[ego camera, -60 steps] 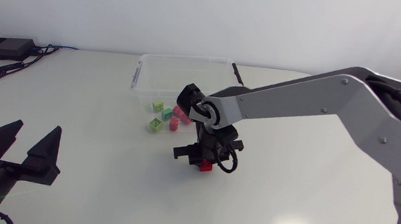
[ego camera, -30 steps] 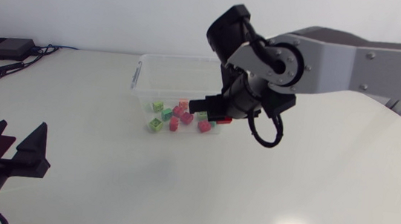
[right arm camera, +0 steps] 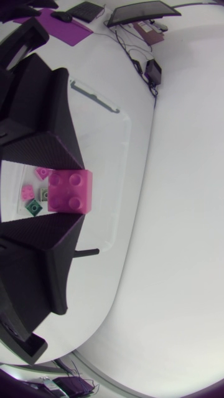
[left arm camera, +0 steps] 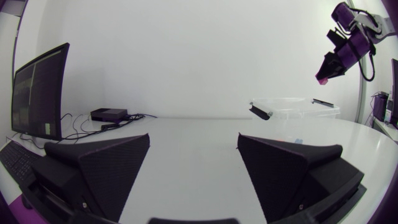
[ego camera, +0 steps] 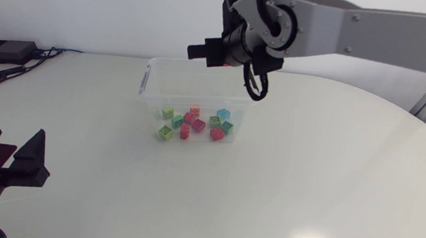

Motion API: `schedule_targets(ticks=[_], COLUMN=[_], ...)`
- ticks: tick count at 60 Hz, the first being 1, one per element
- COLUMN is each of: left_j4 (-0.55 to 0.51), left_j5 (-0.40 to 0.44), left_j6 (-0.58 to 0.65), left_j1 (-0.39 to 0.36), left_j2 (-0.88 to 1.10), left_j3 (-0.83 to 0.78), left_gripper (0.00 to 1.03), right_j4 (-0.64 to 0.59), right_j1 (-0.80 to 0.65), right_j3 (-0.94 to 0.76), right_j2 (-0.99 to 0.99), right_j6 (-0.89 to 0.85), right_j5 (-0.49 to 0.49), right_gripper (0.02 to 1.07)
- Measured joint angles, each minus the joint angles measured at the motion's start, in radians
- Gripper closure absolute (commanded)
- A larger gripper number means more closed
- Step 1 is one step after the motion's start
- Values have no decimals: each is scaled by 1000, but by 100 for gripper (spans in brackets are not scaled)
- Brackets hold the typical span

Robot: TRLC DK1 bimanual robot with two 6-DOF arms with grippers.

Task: Pick up the duplo bricks and place them in the container

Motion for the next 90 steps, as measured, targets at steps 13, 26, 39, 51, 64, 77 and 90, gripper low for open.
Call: schedule_targets(ticks=[13, 26, 39, 51, 64, 77, 90], left_j4=[0, 0, 0, 0, 0, -3, -3], left_j5=[0, 0, 0, 0, 0, 0, 0], left_j6=[0, 0, 0, 0, 0, 0, 0], left_j1=[0, 0, 0, 0, 0, 0, 0], left_j2=[0, 0, 0, 0, 0, 0, 0], left_j3=[0, 0, 0, 0, 0, 0, 0], left_gripper=[5, 5, 5, 5, 5, 5, 5], right_j4=[84, 74, 185, 414, 497, 516, 473], right_j1=[-32, -51, -57, -92, -233, -429, -529], right_j3=[49, 129, 21, -282, -582, -841, -1048], right_j2=[177, 272, 153, -187, -513, -831, -1173], right_j6=[-42, -66, -90, -176, -277, -357, -397], right_j5=[-4, -16, -21, -23, -8, -53, -100], right_gripper=[71, 6, 6, 6, 6, 6, 6])
